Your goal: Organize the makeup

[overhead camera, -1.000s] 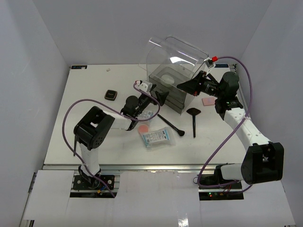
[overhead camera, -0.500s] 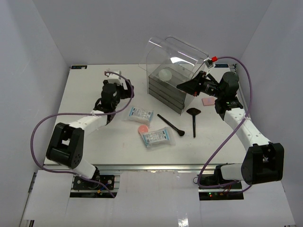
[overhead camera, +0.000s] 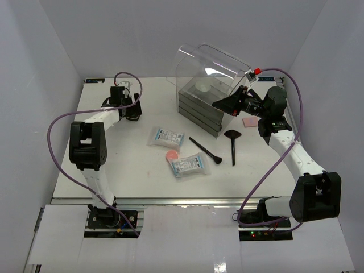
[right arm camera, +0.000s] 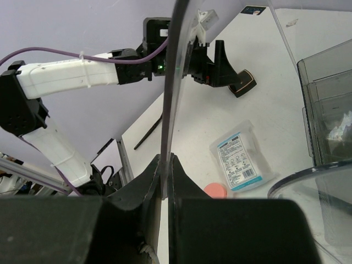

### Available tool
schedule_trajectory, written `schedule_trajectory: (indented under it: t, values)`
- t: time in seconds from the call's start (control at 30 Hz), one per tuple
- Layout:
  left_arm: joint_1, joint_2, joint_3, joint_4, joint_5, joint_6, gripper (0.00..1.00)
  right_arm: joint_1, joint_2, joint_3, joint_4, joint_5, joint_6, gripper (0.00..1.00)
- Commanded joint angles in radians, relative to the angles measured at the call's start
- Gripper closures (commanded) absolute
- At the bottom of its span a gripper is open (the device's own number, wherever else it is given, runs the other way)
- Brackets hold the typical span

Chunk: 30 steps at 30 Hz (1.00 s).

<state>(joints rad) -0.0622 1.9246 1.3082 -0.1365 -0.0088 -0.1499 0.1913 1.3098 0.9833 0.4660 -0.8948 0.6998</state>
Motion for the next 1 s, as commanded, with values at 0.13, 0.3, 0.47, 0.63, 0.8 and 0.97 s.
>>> schedule_trajectory:
  t: [0.13, 0.3, 0.47, 0.63, 0.8, 0.97]
  values:
    - [0.042, 0.09, 0.177, -0.137, 0.176, 0.164, 0.02, 0.017, -0.032, 0.009, 0.108, -0.071, -0.029, 0.92]
    - [0.044, 0.138, 0.206, -0.173, 0.157, 0.205, 0.02, 0.016, -0.029, 0.01, 0.106, -0.07, -0.028, 0.92]
    - [0.045, 0.161, 0.212, -0.176, 0.172, 0.216, 0.02, 0.016, -0.027, 0.01, 0.102, -0.067, -0.031, 0.92]
    - [0.04, 0.174, 0.214, -0.179, 0.183, 0.203, 0.02, 0.017, -0.031, 0.008, 0.102, -0.066, -0.034, 0.92]
    - [0.028, 0.189, 0.217, -0.178, 0.12, 0.191, 0.08, 0.017, -0.034, 0.007, 0.102, -0.066, -0.034, 0.92]
    - [0.011, 0.208, 0.224, -0.178, 0.031, 0.181, 0.18, 0.016, -0.038, 0.003, 0.102, -0.064, -0.036, 0.92]
